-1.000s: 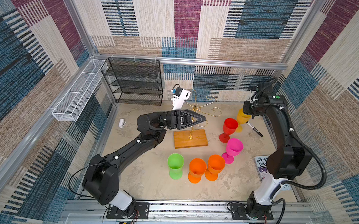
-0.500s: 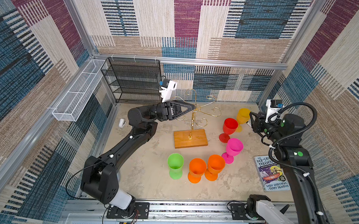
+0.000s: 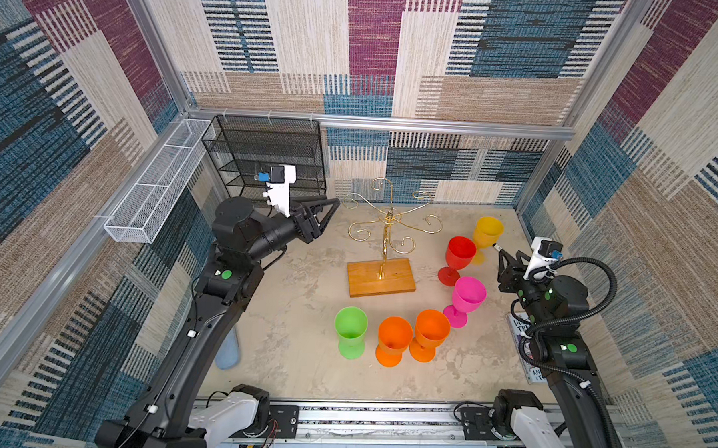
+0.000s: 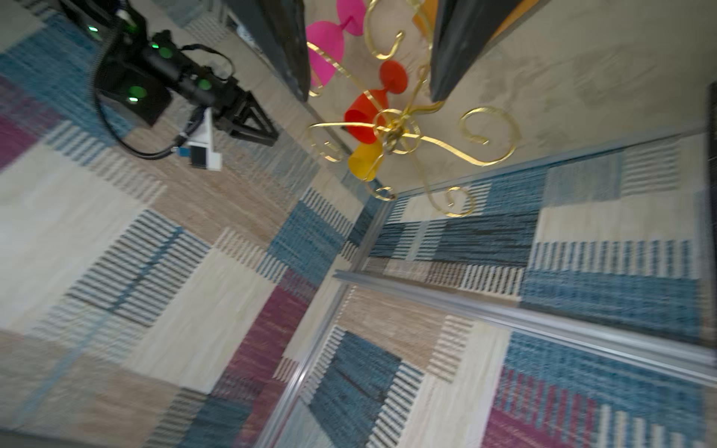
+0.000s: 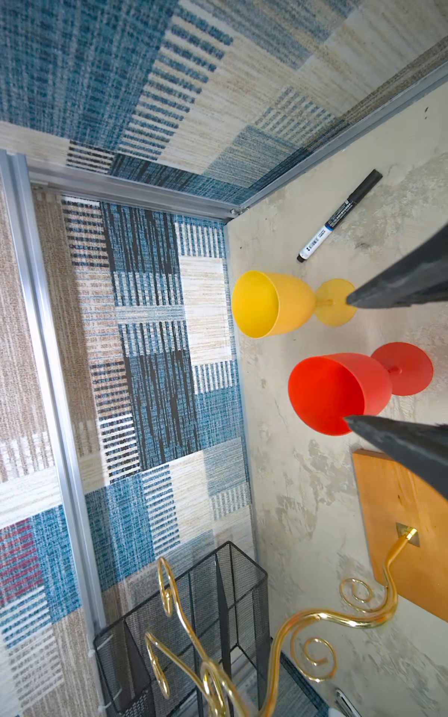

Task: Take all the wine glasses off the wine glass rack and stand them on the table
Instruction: 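Open the right gripper and lift it away from the yellow glass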

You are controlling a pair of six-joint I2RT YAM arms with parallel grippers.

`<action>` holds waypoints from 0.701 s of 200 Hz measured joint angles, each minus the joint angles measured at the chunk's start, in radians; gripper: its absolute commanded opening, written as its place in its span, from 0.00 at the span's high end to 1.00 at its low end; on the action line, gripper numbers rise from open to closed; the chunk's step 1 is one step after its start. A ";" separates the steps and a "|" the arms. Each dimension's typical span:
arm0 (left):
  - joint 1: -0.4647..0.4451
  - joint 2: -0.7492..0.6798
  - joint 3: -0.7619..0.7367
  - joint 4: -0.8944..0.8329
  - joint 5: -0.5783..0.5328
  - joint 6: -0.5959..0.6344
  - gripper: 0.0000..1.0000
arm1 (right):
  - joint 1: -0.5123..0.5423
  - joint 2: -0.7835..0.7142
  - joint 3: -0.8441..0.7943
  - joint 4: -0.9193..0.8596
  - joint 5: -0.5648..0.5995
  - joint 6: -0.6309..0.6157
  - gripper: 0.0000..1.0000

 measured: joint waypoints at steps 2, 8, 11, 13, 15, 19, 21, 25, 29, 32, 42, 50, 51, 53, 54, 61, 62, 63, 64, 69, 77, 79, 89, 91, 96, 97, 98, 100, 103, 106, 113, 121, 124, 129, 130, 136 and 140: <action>0.001 -0.004 -0.010 -0.007 -0.015 0.011 0.48 | 0.000 0.000 -0.007 0.005 0.004 0.003 0.53; 0.005 -0.023 -0.049 -0.027 -0.079 0.045 0.48 | 0.000 0.000 -0.026 0.015 0.015 0.016 0.54; 0.007 -0.034 -0.077 -0.037 -0.117 0.064 0.48 | 0.000 0.000 -0.037 0.020 0.021 0.021 0.54; 0.008 -0.038 -0.089 -0.040 -0.133 0.071 0.48 | 0.000 0.000 -0.043 0.023 0.026 0.024 0.54; 0.008 -0.044 -0.105 -0.044 -0.153 0.082 0.48 | 0.000 0.000 -0.049 0.025 0.029 0.027 0.54; 0.009 -0.055 -0.135 -0.047 -0.184 0.097 0.48 | 0.000 0.000 -0.060 0.032 0.039 0.034 0.54; 0.011 -0.060 -0.153 -0.045 -0.200 0.106 0.48 | 0.000 0.000 -0.064 0.035 0.041 0.036 0.54; 0.012 -0.073 -0.192 -0.041 -0.235 0.122 0.48 | 0.000 0.000 -0.076 0.047 0.050 0.043 0.54; 0.012 -0.082 -0.224 -0.036 -0.263 0.135 0.48 | 0.000 0.000 -0.089 0.060 0.057 0.046 0.54; 0.012 -0.090 -0.253 -0.028 -0.287 0.144 0.48 | 0.000 0.000 -0.097 0.068 0.058 0.050 0.54; 0.014 -0.111 -0.351 0.023 -0.367 0.170 0.47 | 0.000 0.000 -0.128 0.111 0.069 0.068 0.54; 0.017 -0.123 -0.433 0.076 -0.420 0.192 0.47 | 0.000 0.003 -0.153 0.142 0.079 0.077 0.54; 0.017 -0.124 -0.441 0.081 -0.425 0.194 0.47 | 0.000 0.004 -0.155 0.144 0.080 0.078 0.54; 0.017 -0.126 -0.461 0.097 -0.438 0.200 0.47 | 0.000 0.005 -0.160 0.150 0.082 0.082 0.54; 0.017 -0.127 -0.468 0.101 -0.443 0.201 0.47 | 0.000 0.005 -0.162 0.152 0.082 0.083 0.54; 0.019 -0.127 -0.528 0.141 -0.485 0.222 0.47 | 0.001 0.011 -0.179 0.172 0.092 0.093 0.54; 0.019 -0.127 -0.533 0.145 -0.489 0.224 0.47 | 0.001 0.013 -0.182 0.176 0.093 0.095 0.54; 0.019 -0.126 -0.543 0.152 -0.498 0.229 0.47 | 0.001 0.013 -0.183 0.178 0.093 0.095 0.54; 0.019 -0.124 -0.548 0.156 -0.502 0.231 0.47 | 0.001 0.014 -0.187 0.182 0.095 0.095 0.54; 0.021 -0.118 -0.578 0.179 -0.529 0.248 0.47 | 0.001 0.018 -0.196 0.194 0.102 0.096 0.54; 0.021 -0.101 -0.614 0.216 -0.561 0.272 0.47 | 0.001 0.023 -0.211 0.211 0.109 0.098 0.54; 0.022 -0.096 -0.621 0.226 -0.572 0.278 0.47 | 0.001 0.024 -0.216 0.217 0.110 0.098 0.54; 0.023 -0.069 -0.652 0.275 -0.607 0.306 0.47 | 0.001 0.029 -0.235 0.241 0.125 0.098 0.54; 0.023 -0.062 -0.660 0.288 -0.612 0.315 0.47 | 0.001 0.029 -0.239 0.245 0.128 0.098 0.54; 0.025 -0.048 -0.676 0.317 -0.630 0.337 0.47 | 0.001 0.029 -0.249 0.257 0.135 0.098 0.54; 0.025 -0.045 -0.678 0.321 -0.632 0.340 0.47 | 0.001 0.029 -0.253 0.261 0.135 0.098 0.54; 0.026 -0.043 -0.681 0.325 -0.633 0.344 0.47 | 0.001 0.029 -0.254 0.263 0.136 0.098 0.54; 0.026 -0.036 -0.688 0.339 -0.638 0.355 0.47 | 0.001 0.029 -0.259 0.270 0.138 0.098 0.54; 0.028 -0.028 -0.697 0.352 -0.645 0.359 0.47 | 0.001 0.029 -0.266 0.277 0.143 0.098 0.54; 0.031 -0.018 -0.708 0.366 -0.653 0.365 0.47 | 0.001 0.029 -0.274 0.287 0.148 0.098 0.54; 0.039 0.004 -0.727 0.391 -0.659 0.380 0.47 | 0.001 0.030 -0.287 0.302 0.158 0.097 0.54; 0.055 0.030 -0.747 0.421 -0.668 0.394 0.47 | 0.001 0.034 -0.298 0.315 0.168 0.096 0.54; 0.063 0.042 -0.755 0.432 -0.673 0.400 0.47 | 0.001 0.038 -0.301 0.322 0.175 0.092 0.54; 0.072 0.055 -0.765 0.448 -0.681 0.405 0.47 | 0.001 0.045 -0.304 0.332 0.184 0.090 0.54; 0.075 0.060 -0.768 0.452 -0.681 0.407 0.47 | 0.001 0.046 -0.304 0.334 0.186 0.090 0.54; 0.090 0.078 -0.781 0.473 -0.681 0.412 0.47 | 0.001 0.056 -0.308 0.349 0.193 0.087 0.54; 0.102 0.090 -0.790 0.489 -0.679 0.415 0.47 | 0.001 0.063 -0.311 0.360 0.198 0.084 0.54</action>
